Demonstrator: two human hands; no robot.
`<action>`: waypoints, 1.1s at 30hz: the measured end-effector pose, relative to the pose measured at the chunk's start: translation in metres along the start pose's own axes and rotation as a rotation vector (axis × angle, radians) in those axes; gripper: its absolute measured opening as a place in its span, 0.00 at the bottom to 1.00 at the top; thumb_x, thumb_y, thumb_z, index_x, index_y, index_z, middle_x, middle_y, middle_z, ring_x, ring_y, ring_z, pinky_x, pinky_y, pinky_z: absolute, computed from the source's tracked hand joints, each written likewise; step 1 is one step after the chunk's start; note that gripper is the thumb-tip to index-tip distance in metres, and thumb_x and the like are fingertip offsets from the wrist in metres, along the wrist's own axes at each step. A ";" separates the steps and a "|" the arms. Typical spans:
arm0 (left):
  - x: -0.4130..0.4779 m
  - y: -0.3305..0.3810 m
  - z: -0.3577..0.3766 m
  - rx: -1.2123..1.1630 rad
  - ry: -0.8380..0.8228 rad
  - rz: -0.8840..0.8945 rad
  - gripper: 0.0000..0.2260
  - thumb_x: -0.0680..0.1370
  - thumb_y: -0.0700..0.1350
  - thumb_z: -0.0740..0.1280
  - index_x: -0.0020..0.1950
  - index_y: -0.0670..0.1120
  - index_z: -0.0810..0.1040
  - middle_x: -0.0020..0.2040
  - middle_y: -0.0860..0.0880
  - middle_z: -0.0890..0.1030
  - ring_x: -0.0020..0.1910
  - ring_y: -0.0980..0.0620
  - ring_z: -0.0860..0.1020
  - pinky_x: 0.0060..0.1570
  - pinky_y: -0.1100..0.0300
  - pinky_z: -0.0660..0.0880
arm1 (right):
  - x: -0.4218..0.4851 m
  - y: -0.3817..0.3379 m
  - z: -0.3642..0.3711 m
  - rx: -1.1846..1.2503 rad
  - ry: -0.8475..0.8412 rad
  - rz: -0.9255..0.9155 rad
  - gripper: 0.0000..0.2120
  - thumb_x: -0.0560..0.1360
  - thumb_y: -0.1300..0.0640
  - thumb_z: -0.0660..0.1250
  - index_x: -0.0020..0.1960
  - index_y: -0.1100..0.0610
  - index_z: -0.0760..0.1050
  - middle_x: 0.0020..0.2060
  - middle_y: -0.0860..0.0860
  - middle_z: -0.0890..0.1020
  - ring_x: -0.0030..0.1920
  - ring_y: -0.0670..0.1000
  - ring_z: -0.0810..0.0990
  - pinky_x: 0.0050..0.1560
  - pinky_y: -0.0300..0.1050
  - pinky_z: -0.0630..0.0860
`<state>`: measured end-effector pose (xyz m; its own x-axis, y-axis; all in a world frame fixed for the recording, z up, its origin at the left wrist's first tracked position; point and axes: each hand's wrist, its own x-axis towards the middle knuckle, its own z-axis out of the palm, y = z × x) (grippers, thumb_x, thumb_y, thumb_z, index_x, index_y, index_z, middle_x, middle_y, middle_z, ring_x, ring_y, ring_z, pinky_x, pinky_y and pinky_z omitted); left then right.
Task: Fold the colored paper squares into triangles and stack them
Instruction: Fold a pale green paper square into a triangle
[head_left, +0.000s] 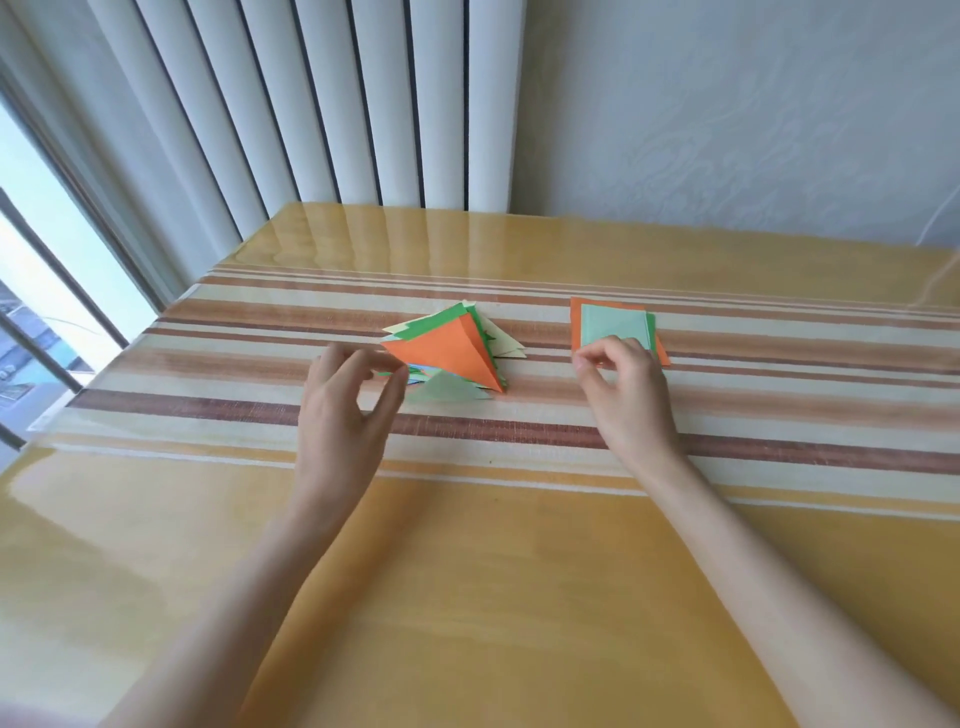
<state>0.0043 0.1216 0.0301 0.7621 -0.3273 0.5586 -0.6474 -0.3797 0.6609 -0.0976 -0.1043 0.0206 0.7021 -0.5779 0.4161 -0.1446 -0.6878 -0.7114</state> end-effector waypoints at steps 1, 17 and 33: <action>-0.005 0.007 0.002 -0.020 -0.029 0.026 0.02 0.77 0.42 0.68 0.46 0.45 0.79 0.45 0.53 0.74 0.45 0.55 0.72 0.45 0.68 0.67 | -0.001 0.008 -0.008 -0.056 0.013 0.019 0.04 0.76 0.63 0.66 0.45 0.57 0.78 0.44 0.53 0.80 0.51 0.56 0.75 0.50 0.45 0.68; -0.007 -0.001 0.022 0.009 -0.273 -0.280 0.20 0.71 0.35 0.59 0.62 0.42 0.75 0.55 0.49 0.76 0.54 0.43 0.77 0.54 0.53 0.71 | -0.020 -0.027 0.015 0.030 -0.366 -0.359 0.12 0.77 0.63 0.64 0.59 0.60 0.78 0.53 0.51 0.79 0.57 0.49 0.74 0.58 0.40 0.69; -0.010 -0.013 -0.002 -0.222 -0.610 -0.108 0.18 0.71 0.45 0.61 0.61 0.53 0.75 0.56 0.58 0.75 0.50 0.59 0.76 0.49 0.74 0.68 | -0.030 -0.013 0.023 0.131 -0.418 -0.385 0.07 0.70 0.70 0.67 0.43 0.59 0.76 0.43 0.49 0.77 0.50 0.52 0.72 0.51 0.40 0.69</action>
<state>0.0051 0.1316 0.0166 0.6414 -0.7539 0.1425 -0.5016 -0.2714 0.8214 -0.1003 -0.0676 0.0045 0.9065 -0.0560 0.4185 0.2445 -0.7385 -0.6284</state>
